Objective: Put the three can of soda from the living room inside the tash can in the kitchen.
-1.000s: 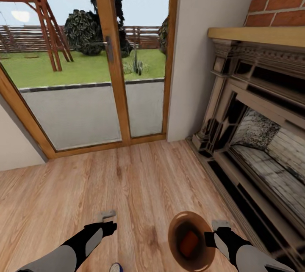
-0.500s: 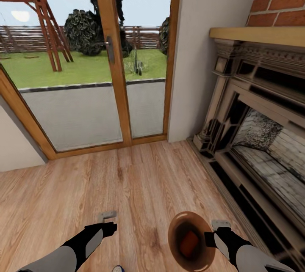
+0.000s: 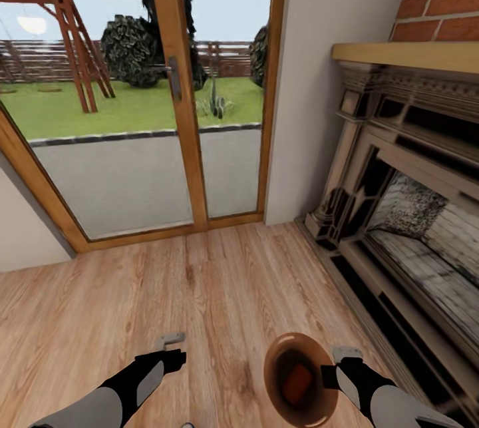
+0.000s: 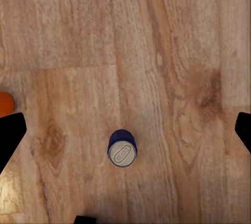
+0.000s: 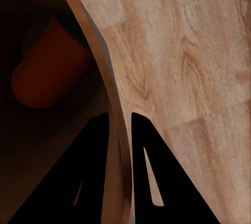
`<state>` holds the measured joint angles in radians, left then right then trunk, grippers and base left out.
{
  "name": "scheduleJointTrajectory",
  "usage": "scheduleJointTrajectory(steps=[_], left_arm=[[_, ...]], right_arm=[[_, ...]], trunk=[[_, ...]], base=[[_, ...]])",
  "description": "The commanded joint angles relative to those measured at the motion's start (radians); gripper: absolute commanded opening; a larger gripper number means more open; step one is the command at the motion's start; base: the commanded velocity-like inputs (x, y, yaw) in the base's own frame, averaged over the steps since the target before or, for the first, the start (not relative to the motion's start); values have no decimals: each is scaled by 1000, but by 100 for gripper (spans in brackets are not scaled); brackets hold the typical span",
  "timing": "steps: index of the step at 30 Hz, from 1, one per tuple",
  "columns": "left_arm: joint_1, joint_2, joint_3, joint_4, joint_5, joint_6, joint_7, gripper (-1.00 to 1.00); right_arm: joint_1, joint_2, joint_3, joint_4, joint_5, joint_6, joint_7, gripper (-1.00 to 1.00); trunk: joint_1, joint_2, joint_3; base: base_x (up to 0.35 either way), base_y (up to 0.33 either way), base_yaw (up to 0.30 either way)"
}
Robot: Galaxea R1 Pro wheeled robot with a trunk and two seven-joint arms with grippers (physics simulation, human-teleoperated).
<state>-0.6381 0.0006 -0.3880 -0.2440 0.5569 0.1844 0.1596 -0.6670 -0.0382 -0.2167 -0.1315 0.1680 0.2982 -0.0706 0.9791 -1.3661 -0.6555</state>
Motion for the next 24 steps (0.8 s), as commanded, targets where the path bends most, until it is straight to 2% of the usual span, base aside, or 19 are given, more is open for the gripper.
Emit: scheduleJointTrajectory(steps=[1,24], left_arm=[[0,-1,0,0,0,0,0,100],[0,-7,-2,0,0,-3,0,100]], right_arm=[[0,0,-4,0,-5,-1,5,-100],[0,-3,-4,-1,-6,-2,13,-100]], trunk=[[0,0,0],[0,0,0]], base=[[124,3,0],[15,0,0]])
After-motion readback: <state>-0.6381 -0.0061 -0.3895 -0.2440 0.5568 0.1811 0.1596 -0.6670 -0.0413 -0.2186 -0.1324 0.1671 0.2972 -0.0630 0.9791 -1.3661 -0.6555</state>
